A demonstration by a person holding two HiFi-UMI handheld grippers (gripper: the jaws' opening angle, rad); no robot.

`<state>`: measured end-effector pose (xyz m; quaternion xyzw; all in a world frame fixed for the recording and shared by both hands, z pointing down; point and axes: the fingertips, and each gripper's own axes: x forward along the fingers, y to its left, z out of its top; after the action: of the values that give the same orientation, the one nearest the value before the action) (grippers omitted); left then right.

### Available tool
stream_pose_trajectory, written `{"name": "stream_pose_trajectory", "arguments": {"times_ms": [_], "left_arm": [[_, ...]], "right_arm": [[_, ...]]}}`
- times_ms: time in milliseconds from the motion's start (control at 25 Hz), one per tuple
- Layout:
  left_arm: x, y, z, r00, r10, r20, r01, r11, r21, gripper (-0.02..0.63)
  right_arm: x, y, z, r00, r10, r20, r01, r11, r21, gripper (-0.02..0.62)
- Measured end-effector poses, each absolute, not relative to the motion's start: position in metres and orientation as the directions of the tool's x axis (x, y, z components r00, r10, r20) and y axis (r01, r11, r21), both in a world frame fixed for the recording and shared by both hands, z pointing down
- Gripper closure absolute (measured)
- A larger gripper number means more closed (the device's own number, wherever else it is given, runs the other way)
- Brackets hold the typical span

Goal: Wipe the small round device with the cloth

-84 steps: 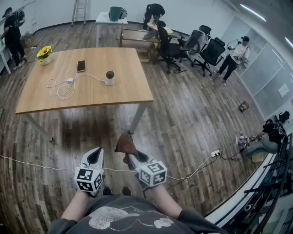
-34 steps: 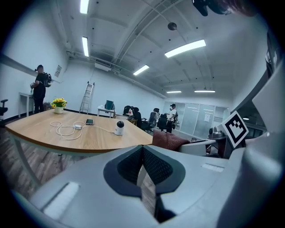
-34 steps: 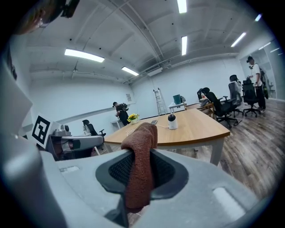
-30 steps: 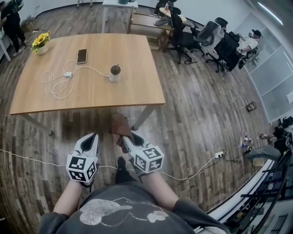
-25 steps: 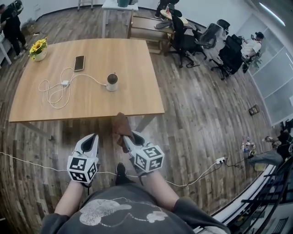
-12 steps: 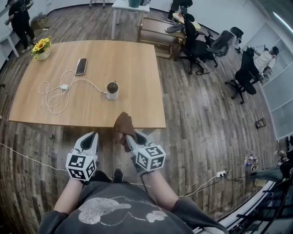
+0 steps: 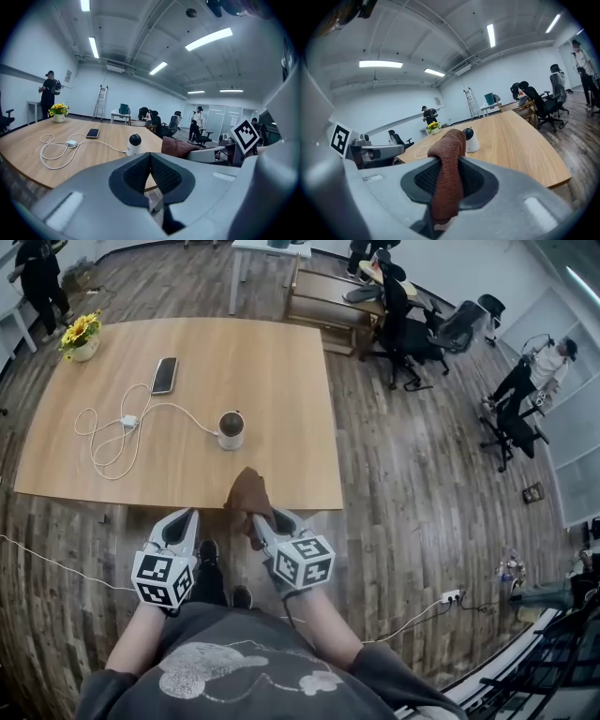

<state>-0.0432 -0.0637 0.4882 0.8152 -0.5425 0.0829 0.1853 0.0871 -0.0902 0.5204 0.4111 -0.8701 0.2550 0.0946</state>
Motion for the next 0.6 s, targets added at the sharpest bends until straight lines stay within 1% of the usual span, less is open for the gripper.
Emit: {"name": "stream_pose_trajectory", "arguments": {"times_ms": [240,600], "left_arm": [[-0.047,-0.108,0.483,0.437,-0.842,0.316,-0.897,-0.383,0.219,0.588],[-0.079,-0.177,0.488,0.467,-0.829,0.307,-0.881,-0.406,0.244,0.586]], "right_arm": [[0.081,-0.138,0.509,-0.614,-0.701,0.363,-0.787,0.509,-0.348,0.522],[0.035,-0.212,0.507,-0.601,-0.702,0.383,-0.799,0.516,-0.309,0.522]]}}
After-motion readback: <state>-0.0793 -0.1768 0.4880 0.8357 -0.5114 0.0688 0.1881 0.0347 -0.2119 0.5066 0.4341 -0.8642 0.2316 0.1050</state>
